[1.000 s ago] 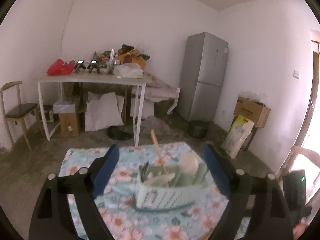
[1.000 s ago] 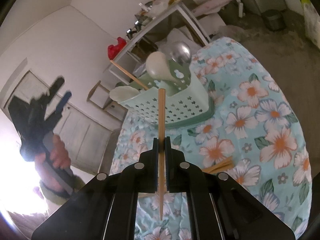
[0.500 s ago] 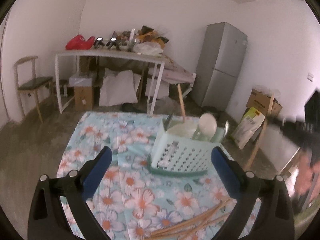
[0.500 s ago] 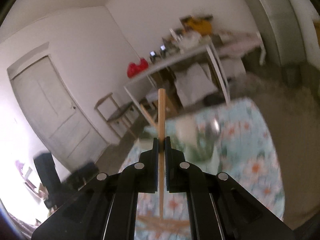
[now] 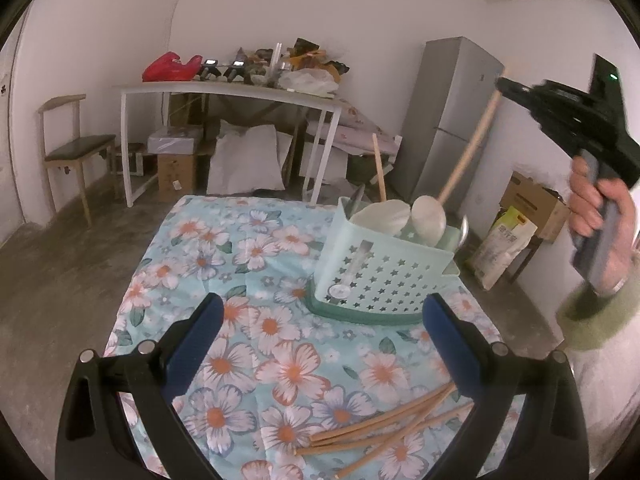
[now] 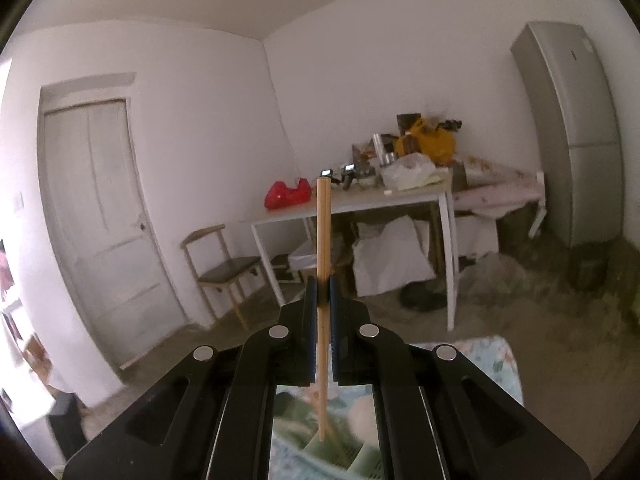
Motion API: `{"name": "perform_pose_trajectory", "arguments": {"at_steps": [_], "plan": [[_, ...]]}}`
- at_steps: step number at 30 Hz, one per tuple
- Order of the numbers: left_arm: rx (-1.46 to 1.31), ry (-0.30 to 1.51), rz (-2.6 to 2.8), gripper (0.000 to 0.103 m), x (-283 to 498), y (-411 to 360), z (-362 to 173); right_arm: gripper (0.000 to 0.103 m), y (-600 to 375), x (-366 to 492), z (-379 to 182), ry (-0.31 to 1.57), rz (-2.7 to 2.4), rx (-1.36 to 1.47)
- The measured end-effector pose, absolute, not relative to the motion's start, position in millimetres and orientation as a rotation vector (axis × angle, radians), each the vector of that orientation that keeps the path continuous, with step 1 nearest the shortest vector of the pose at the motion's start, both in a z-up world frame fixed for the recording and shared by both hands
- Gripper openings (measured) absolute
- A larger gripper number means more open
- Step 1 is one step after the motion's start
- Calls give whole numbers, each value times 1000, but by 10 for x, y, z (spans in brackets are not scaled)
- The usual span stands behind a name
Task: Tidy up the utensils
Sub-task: 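Lower the chopstick into the caddy and open the right gripper, then move the left gripper to the loose chopsticks and grasp one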
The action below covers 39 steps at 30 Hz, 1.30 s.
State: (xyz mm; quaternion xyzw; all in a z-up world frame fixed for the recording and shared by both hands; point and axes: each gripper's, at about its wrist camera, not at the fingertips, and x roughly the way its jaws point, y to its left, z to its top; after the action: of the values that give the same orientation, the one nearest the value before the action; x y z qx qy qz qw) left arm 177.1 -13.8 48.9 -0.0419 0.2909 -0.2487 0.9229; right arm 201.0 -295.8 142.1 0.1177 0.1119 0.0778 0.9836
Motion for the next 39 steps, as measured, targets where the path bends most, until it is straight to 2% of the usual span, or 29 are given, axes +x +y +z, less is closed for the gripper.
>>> {"name": "perform_pose_trajectory", "arguments": {"at_steps": [7,14,16,18,21,32,39], "plan": [[-77,604,-516,97,1739,-124,440,4,-2760,2297,1075,281,126,92],[-77,605,-528,97,1734,-132,403,7,-2631,2507,684,429,179,51],[-76,607,-533,97,1739,-139,389,26,-2657,2494,685,443,183,57],[-75,606,-535,97,1740,-143,379,38,-2659,2471,737,429,176,66],[-80,605,-539,97,1742,-149,380,47,-2700,2406,839,396,159,79],[-84,618,-561,97,1773,-173,340,51,-3014,1786,1198,295,109,194],[-41,642,-581,97,1788,-253,241,54,-2927,1390,761,482,73,225]]}}
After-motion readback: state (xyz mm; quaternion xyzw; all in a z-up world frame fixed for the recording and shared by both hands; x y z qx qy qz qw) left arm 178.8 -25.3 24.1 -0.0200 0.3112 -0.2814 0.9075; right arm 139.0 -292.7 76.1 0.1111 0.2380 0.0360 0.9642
